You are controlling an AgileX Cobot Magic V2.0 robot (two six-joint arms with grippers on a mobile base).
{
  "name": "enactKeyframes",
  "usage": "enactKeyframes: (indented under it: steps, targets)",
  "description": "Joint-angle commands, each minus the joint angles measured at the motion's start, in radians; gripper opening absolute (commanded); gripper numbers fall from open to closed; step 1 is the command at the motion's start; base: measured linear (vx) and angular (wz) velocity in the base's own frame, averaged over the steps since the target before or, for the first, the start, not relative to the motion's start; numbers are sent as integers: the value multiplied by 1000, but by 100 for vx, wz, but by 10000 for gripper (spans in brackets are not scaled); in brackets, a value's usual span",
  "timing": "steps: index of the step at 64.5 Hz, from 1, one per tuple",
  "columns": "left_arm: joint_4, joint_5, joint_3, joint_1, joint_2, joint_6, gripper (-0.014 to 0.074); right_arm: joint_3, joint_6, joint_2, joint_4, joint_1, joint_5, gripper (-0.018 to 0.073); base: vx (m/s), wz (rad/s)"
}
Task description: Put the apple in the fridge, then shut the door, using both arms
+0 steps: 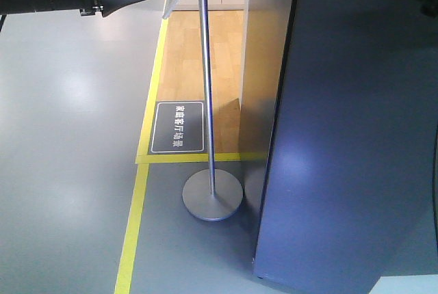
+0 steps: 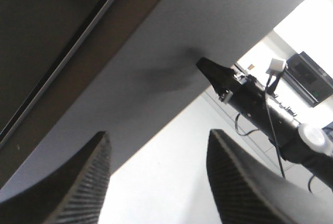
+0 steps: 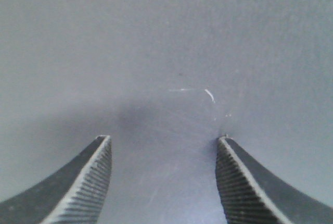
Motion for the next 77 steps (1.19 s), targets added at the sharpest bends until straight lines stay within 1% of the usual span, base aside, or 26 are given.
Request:
enactKeyframes:
  steps: [1,11,30,44,48,55,60,67,72,77]
  targets:
    - [-64,3,-30,2,-50,4,397,-59,-8,8,-1,-6,-47,433,0,0]
    - [-64,0,-30,2,-50,6,397,-114,-8,69,2,-6,-30,433,0,0]
    - [-60,-10,-30,3,-50,6,397,-303,-9,222,1,-9,156,433,0,-1]
    - [-46,-16,-30,3,-50,6,397,-401,-9,280,0,-9,257,433,0,0]
    - [-30,-16,-30,3,-50,5,397,-411,-9,280,-14,-9,285,433,0,-2]
    - [-8,-14,-30,3,-50,3,397,-415,-12,254,-74,-9,347,422,-1,-3]
    - [-6,-8,-30,3,-50,-4,395,-415,-16,220,-120,-9,417,393,0,-2]
    - [-6,8,-30,3,-50,-49,371,-415,-16,147,-156,-9,540,314,0,0]
    - [-6,36,-30,3,-50,-75,321,-415,-16,90,-156,-9,648,224,0,1]
    - [-6,83,-30,3,-52,-76,244,-415,-16,23,-155,-6,762,123,0,1]
